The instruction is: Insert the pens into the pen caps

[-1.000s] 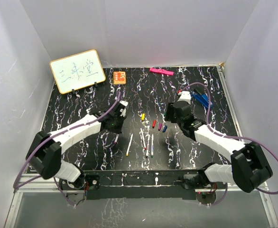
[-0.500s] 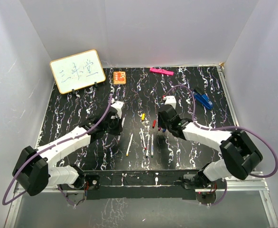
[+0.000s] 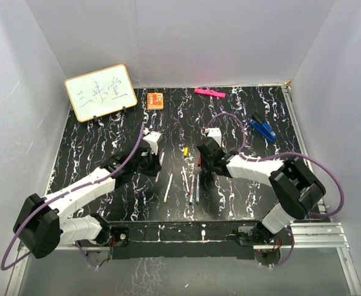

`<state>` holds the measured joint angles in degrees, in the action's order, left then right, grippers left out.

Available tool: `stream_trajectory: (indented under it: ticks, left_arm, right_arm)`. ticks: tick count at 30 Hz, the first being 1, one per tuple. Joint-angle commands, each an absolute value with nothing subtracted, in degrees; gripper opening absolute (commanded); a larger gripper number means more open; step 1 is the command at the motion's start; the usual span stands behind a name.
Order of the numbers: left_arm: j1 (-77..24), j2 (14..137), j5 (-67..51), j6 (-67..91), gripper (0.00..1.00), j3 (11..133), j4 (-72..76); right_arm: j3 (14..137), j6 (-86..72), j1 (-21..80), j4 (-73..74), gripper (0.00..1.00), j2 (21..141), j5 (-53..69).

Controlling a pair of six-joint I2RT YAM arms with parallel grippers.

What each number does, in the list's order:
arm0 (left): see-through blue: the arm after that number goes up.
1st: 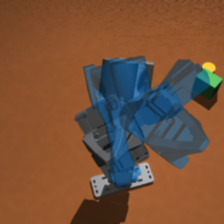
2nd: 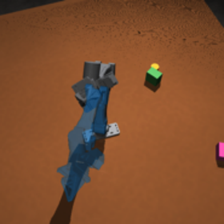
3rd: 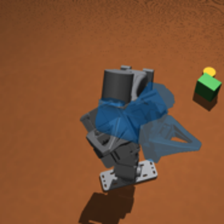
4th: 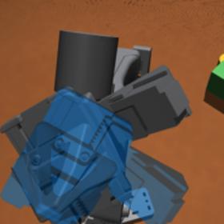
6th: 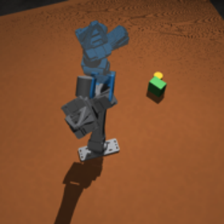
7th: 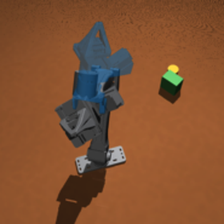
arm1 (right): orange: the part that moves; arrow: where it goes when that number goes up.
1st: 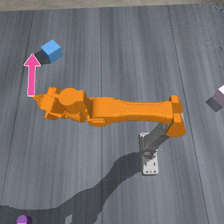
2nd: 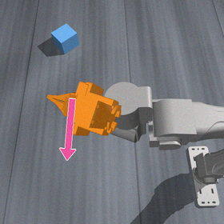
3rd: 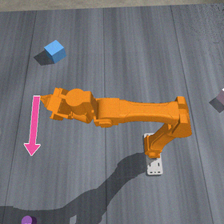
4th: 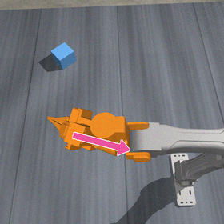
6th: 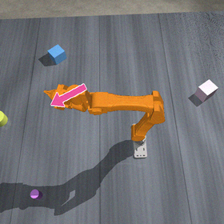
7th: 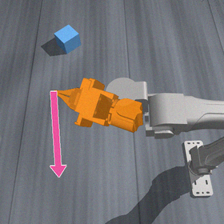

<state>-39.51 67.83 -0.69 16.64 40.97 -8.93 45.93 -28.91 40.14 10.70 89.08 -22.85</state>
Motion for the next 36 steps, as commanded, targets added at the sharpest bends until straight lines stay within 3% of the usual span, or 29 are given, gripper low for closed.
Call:
stream_trajectory:
  ticks: [1,36]
  left_arm:
    - [-39.73,65.95,-1.63,16.35,0.00,39.77,-8.17]
    - [-39.78,66.72,-0.09,16.89,0.00,39.21,-9.50]
  right_arm:
    - [48.91,-30.40,40.81,10.72,0.32,89.77,-25.44]
    - [49.95,-36.21,40.87,11.85,0.32,93.80,-28.67]
